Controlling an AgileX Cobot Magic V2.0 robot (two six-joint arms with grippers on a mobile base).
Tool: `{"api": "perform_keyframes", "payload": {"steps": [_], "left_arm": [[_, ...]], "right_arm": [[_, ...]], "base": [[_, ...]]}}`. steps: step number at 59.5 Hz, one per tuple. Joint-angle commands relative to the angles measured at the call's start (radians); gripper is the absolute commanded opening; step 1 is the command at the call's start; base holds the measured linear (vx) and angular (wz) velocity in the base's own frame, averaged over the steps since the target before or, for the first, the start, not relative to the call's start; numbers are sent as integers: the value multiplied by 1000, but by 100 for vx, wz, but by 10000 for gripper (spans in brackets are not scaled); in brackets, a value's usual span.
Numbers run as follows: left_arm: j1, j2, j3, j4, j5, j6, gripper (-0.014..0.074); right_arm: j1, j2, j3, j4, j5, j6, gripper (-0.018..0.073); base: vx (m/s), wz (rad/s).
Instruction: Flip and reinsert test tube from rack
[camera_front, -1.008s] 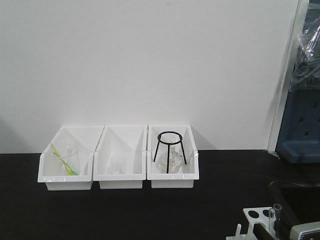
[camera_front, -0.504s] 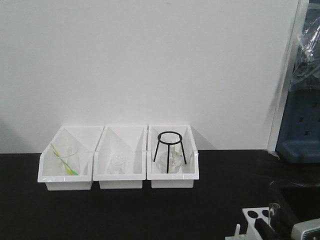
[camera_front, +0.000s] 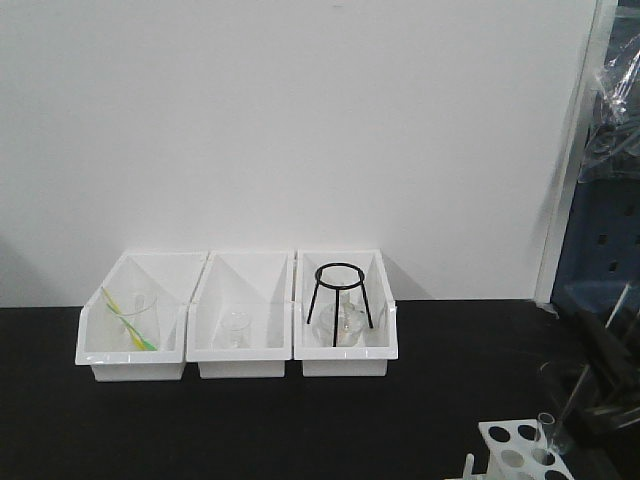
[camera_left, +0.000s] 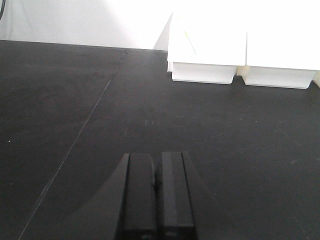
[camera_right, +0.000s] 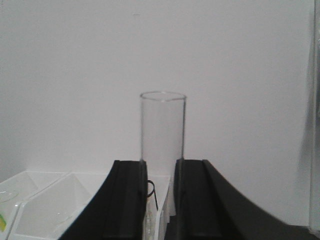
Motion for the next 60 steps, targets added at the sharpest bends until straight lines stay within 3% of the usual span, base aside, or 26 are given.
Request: {"api": "perform_keyframes", "payload": {"steps": [1,7,12,16,26,31,36,40,44,46,52,55,60], "left_arm": [[-4,-3,2,-4,-88,0,-6],[-4,-3,2,-4,-88,0,-6],[-4,-3,2,-4,-88,0,-6],[-4,-3,2,-4,-88,0,-6],[-4,-3,2,-4,-88,0,-6],[-4,-3,2,-4,-88,0,-6],[-4,-3,2,-4,-88,0,-6],[-4,-3,2,-4,-88,0,-6],[-4,-3,2,-4,-88,0,-6],[-4,-3,2,-4,-88,0,-6],[-4,-3,2,-4,-88,0,-6],[-4,-3,2,-4,-88,0,-6],[-4,-3,2,-4,-88,0,-6]], "right_arm": [[4,-67,-102,1,132,-1,-12],[4,-101,-167,-19,262,-16,-12],[4,-109,-190,-87,289,-47,-12],[4,-111,-210,-214,322,-160,-12],[4,-112,-232,-739,505,-618,-11],[4,-114,-232,-916,582,-650,-8],[4,-114,-235,-977,604,-585,-8],[4,-114,-235,-980,603,-527,-8],[4,-114,-235,-914,594,-403,-8],[4,-114,-237,-835,589,-323,-8],[0,-114,-243,-519,598,57,-8],[0,-114,-243,-410,594,165,-8],[0,-112,-236,-315,533,267,-8]], "base": [[0,0],[0,0],[0,0],[0,0],[0,0],[0,0],[0,0],[0,0],[0,0],[0,0],[0,0],[0,0],[0,0]]}}
